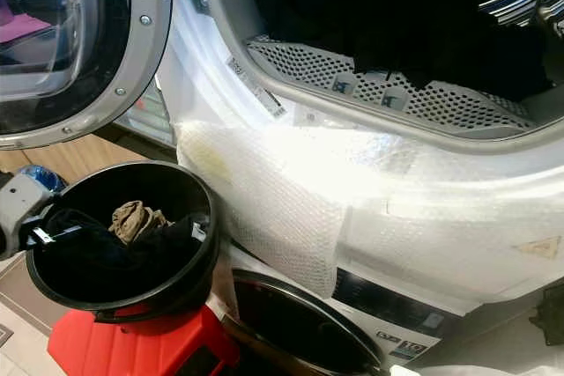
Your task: Clothes washing
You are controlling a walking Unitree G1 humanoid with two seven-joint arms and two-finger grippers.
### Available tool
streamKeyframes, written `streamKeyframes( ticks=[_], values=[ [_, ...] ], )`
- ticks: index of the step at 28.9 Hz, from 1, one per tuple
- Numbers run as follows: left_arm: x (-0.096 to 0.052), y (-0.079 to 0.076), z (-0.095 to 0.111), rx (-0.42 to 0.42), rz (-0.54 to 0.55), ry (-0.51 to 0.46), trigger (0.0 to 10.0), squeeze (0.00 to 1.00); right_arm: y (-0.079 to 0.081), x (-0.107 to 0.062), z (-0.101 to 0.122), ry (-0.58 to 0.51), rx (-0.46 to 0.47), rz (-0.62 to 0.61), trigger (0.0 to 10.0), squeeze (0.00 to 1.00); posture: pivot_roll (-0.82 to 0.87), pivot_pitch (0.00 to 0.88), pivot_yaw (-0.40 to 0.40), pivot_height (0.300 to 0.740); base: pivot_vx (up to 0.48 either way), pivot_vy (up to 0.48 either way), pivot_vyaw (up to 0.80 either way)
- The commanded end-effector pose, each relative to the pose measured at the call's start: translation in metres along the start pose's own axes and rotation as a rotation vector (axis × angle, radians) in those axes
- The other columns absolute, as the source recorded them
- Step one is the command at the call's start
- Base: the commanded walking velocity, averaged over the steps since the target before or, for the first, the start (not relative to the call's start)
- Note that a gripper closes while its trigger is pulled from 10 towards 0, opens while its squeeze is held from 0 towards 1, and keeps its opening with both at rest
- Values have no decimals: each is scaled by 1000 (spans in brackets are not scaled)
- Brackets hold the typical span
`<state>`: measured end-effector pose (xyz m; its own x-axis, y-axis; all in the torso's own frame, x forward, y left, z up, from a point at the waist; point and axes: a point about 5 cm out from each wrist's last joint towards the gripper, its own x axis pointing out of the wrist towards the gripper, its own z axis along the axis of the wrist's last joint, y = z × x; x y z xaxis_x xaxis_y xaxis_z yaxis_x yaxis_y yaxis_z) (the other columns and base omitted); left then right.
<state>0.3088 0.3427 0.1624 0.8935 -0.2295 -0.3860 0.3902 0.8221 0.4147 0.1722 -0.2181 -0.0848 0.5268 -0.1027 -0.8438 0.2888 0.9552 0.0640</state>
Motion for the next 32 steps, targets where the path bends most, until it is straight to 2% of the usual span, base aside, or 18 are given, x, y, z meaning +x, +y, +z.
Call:
streamKeyframes(
  ticks=[1,3,4,5,7,9,10,14,17,18,20,22,25,26,30,32],
  values=[
    [1,2,-4,-61,46,10,10000,0,-3,-1,-7,22,-4,-8,10000,0,34,87,-71,740,0,0,0],
    [8,-2,1,-103,90,-34,10000,0,-2,-1,-8,23,-8,-3,10000,0,36,89,-72,740,0,0,0],
    [14,-2,8,-150,172,-68,10000,0,-1,-1,-7,23,-13,0,10000,0,36,89,-72,740,0,0,0],
    [14,-2,8,-150,172,-68,10000,0,-1,-1,-7,23,-13,0,10000,0,36,89,-72,740,0,0,0],
    [22,3,18,-230,327,-103,10000,0,-1,-1,-6,20,-15,1,10000,0,40,96,-79,740,0,0,0],
    [28,4,34,-300,428,-147,10000,0,-1,-1,-3,15,-18,1,10000,0,42,102,-82,740,0,0,0],
    [32,0,45,-314,430,-179,10000,0,-2,0,-1,11,-19,0,10000,0,41,106,-80,740,0,0,0],
    [34,-3,56,-340,458,-206,10000,0,-1,0,0,7,-18,1,10000,0,45,109,-77,740,0,0,0],
    [38,-7,63,-446,480,-207,10000,0,-1,0,0,6,-16,1,10000,0,46,109,-75,740,0,0,0],
    [40,-8,63,-465,455,-194,10000,0,-1,0,0,8,-16,1,10000,0,47,110,-73,740,0,0,0],
    [42,-14,62,-426,324,-158,10000,0,-1,0,-2,13,-11,0,10000,0,50,110,-69,740,0,0,0],
    [42,-15,61,-408,303,-150,10000,0,-1,0,-2,14,-11,0,10000,0,50,110,-69,740,0,0,0],
    [39,-43,49,-211,9,-59,10000,0,0,0,-4,17,-6,2,10000,0,52,113,-62,740,0,0,0],
    [36,-54,37,-129,-64,-6,10000,0,1,0,-5,19,-2,2,10000,0,52,113,-62,740,0,0,0],
    [35,-55,29,-145,-48,29,10000,0,2,0,-5,21,-2,4,10000,0,52,113,-62,740,0,0,0],
    [29,-60,20,-104,-133,70,10000,0,2,0,-7,25,-1,6,10000,0,55,103,-66,740,0,0,0]
  ],
)
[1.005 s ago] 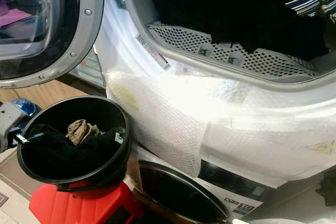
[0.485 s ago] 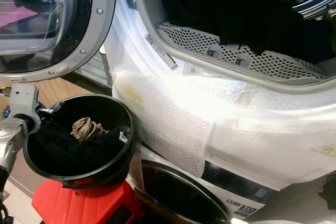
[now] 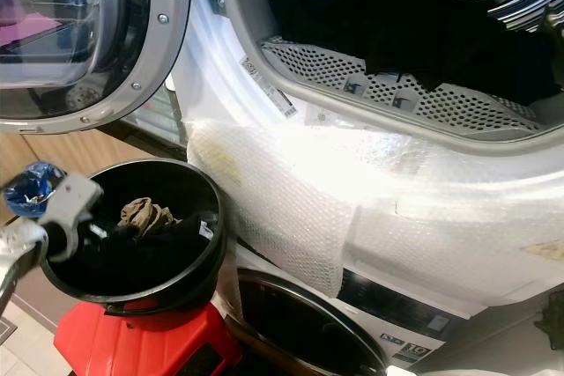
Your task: Clothes washing
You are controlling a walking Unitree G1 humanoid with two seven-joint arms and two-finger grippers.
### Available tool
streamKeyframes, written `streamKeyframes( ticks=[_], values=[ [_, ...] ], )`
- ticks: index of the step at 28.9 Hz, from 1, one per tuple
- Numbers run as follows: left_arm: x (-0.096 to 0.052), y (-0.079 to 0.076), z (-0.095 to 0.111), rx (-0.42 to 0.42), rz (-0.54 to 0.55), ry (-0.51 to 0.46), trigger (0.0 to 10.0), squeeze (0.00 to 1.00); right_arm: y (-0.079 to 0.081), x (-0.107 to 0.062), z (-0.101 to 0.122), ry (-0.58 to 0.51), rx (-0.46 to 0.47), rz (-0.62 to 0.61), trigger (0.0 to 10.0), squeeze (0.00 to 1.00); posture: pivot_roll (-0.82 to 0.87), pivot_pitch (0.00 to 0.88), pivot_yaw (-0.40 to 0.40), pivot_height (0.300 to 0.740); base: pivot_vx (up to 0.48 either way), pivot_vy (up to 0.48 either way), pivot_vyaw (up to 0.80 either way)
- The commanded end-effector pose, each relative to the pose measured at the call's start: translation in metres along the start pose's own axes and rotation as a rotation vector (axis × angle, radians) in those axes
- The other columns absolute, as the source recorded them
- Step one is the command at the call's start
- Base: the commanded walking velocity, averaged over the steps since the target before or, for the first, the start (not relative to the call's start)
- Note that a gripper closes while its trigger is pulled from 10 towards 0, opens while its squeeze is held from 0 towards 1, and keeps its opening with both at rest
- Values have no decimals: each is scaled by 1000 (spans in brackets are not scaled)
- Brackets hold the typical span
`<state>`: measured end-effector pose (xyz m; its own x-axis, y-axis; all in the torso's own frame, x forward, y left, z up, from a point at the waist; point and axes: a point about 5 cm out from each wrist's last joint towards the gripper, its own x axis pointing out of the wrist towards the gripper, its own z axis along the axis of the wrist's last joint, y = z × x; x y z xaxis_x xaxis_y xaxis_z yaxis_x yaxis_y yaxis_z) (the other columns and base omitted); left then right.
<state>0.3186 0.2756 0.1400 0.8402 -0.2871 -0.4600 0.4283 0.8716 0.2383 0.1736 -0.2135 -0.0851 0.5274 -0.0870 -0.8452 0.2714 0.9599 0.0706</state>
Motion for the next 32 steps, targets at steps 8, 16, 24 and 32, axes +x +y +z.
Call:
streamKeyframes(
  ticks=[8,16,24,32],
  values=[
    [-35,28,15,268,-133,56,10000,0,-3,0,-2,15,5,-9,10000,0,61,118,-74,740,0,0,0],
    [-56,37,24,321,-391,71,10000,0,-7,-1,-3,21,-16,-10,10000,0,52,135,-94,740,0,0,0],
    [-48,43,11,394,-482,238,10000,0,-19,-3,-4,28,-41,-28,10000,0,26,161,-116,740,0,0,0],
    [-36,38,1,505,-534,349,10000,0,-23,-4,-3,26,-51,-29,10000,0,5,176,-127,740,0,0,0]
  ],
)
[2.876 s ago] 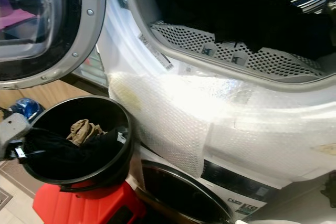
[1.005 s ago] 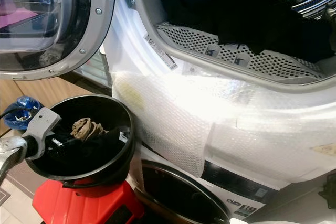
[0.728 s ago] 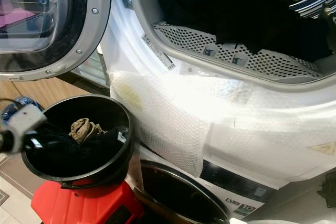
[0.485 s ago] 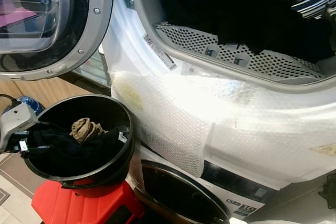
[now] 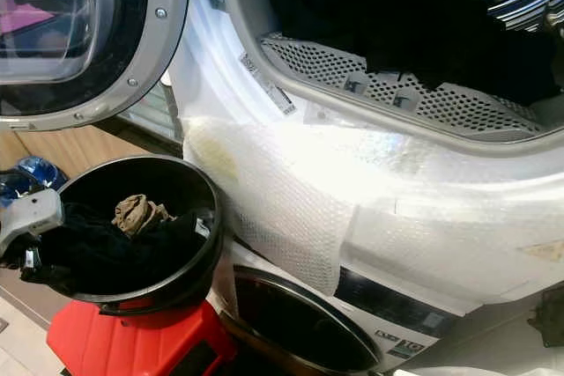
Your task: Clothes washing
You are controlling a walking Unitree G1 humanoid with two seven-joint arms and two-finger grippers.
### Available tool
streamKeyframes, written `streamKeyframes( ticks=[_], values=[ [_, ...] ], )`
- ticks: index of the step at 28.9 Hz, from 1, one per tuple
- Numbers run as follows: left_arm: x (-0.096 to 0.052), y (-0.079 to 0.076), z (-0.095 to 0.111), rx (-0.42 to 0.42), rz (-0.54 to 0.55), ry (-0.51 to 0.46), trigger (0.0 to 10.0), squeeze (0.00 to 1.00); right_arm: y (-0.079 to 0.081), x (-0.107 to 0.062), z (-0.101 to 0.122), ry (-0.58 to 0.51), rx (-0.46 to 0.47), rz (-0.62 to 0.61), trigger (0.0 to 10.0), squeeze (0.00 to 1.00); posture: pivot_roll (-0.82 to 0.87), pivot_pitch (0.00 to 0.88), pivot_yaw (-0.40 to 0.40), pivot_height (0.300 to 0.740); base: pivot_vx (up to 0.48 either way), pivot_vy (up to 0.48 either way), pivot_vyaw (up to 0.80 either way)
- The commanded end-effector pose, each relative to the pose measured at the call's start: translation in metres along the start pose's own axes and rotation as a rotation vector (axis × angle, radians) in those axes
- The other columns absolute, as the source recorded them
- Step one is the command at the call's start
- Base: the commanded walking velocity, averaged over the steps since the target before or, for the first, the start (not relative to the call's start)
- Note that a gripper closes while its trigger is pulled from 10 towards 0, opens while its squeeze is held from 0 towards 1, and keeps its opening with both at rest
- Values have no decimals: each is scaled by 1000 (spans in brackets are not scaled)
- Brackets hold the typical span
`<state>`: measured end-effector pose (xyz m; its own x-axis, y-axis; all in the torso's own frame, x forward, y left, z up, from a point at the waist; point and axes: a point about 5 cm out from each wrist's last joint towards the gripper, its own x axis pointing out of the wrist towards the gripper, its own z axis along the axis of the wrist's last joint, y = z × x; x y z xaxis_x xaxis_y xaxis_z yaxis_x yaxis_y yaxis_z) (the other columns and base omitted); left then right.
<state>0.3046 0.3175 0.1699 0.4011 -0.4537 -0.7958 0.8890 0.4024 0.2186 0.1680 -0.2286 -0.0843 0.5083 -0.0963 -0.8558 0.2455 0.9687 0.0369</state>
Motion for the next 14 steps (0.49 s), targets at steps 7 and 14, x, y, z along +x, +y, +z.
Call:
streamKeyframes(
  ticks=[7,14],
  values=[
    [5,14,14,175,118,68,10000,0,-7,-2,-2,5,-14,-13,10000,0,1,180,-128,740,0,0,0],
    [-1,21,37,263,125,4,10000,0,-8,-2,-3,7,-16,-12,10000,0,-2,183,-129,740,0,0,0]
  ],
)
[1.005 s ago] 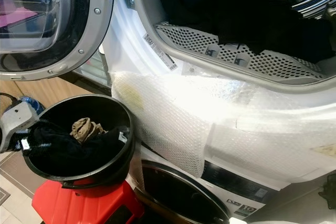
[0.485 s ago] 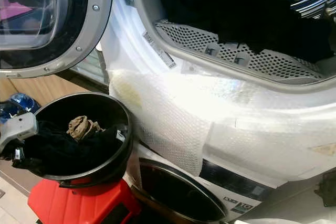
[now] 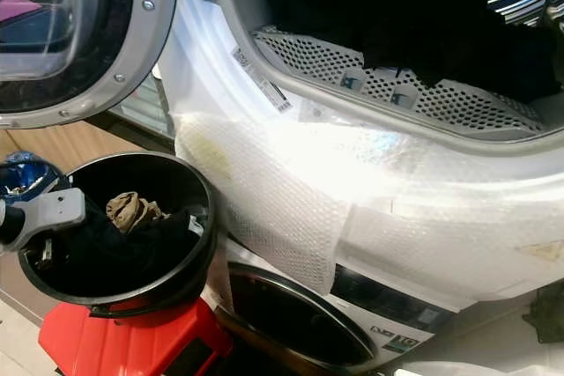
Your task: Clothes washing
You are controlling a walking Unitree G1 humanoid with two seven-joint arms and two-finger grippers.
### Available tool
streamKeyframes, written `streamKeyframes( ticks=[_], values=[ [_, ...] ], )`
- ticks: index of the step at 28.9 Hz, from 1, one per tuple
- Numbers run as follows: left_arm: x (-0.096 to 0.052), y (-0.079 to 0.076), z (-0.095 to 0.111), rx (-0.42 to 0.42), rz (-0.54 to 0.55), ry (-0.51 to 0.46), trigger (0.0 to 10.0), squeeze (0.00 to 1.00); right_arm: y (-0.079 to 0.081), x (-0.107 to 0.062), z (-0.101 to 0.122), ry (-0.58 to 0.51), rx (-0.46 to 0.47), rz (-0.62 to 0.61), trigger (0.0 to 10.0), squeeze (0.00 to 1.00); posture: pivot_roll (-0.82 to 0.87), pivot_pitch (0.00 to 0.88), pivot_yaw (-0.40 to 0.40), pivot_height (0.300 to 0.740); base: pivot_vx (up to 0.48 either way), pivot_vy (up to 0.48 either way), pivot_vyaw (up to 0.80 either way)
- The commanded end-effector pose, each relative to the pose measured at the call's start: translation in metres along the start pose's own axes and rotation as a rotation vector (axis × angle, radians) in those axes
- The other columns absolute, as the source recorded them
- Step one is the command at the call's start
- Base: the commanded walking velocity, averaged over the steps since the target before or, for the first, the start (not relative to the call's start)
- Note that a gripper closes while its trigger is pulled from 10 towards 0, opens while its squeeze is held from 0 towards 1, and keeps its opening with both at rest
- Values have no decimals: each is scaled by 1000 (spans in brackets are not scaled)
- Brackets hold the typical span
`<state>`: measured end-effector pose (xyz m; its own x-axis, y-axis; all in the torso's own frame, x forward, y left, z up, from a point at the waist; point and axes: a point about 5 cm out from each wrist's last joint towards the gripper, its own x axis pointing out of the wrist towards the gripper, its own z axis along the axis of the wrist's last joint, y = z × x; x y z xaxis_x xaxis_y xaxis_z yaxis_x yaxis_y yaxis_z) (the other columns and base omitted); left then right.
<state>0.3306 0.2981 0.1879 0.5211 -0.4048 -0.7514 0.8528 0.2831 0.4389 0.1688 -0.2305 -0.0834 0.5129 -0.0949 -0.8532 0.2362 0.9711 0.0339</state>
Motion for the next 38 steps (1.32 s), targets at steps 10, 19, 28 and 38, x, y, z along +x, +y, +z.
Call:
streamKeyframes(
  ticks=[10,19,28,38],
  values=[
    [11,-12,-14,-4,-108,80,10000,0,-12,-3,-7,17,-8,-22,10000,0,-27,193,-137,740,0,0,0],
    [16,-11,-22,50,-55,189,10000,0,-18,-4,-8,20,-7,-31,10000,0,-36,199,-141,740,0,0,0],
    [28,-17,-32,68,-29,293,10000,0,-18,-4,-8,20,-6,-28,10000,0,-52,198,-144,740,0,0,0],
    [53,-42,-44,77,-66,368,10000,0,-21,-5,-7,17,-16,-34,10000,0,-66,203,-152,740,0,0,0]
  ],
)
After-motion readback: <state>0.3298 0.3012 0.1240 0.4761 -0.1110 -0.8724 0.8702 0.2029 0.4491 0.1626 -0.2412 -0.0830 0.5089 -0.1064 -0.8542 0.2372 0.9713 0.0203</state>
